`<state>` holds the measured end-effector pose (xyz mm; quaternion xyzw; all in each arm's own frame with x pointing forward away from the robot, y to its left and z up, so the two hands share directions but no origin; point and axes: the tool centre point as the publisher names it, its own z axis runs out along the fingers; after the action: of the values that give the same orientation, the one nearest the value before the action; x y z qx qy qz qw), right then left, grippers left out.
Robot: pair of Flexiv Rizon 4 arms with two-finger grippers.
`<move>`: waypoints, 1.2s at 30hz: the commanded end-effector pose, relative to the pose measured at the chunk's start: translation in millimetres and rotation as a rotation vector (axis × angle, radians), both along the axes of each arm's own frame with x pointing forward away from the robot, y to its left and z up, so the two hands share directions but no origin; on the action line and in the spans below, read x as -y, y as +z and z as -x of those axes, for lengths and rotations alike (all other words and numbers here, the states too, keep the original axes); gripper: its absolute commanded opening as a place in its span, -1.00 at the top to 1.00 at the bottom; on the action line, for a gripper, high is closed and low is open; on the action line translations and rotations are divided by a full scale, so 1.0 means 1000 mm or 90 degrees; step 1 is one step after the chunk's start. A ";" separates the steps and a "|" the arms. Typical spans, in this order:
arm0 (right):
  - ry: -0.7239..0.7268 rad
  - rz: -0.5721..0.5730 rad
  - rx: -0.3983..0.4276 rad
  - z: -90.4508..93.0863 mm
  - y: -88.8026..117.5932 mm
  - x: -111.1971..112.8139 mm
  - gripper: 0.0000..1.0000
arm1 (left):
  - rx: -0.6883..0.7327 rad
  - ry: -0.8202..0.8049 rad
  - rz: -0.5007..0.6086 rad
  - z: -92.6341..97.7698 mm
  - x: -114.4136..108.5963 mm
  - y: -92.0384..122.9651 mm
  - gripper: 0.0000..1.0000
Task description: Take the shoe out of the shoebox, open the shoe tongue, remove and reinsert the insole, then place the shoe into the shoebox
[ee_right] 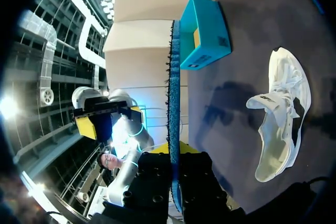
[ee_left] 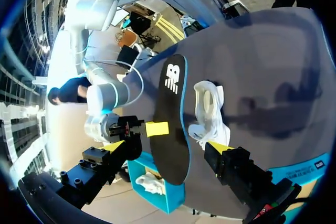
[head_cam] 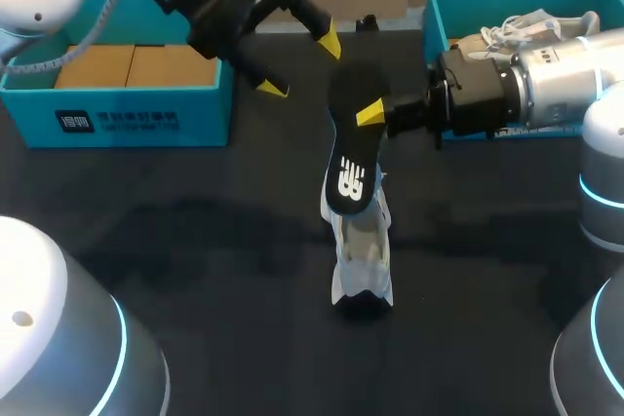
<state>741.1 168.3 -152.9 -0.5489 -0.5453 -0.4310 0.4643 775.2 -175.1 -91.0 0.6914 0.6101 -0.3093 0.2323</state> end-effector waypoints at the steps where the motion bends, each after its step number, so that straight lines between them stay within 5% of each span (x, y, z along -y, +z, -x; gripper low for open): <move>1: -0.001 0.001 0.000 0.001 0.000 -0.001 1.00 | -0.008 -0.003 0.057 0.000 -0.014 -0.023 -1.00; 19: -0.004 -0.039 -0.006 -0.006 0.018 -0.005 1.00 | -0.010 0.012 0.262 -0.005 -0.029 -0.038 -1.00; 36: -0.002 -0.080 -0.029 -0.001 0.015 -0.035 1.00 | -0.003 0.071 0.416 -0.018 -0.008 -0.053 -1.00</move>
<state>740.9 193.3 -134.1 -0.5286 -0.5075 -0.4508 0.5096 797.9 -158.8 -139.9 0.5671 0.5307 -0.4604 0.4298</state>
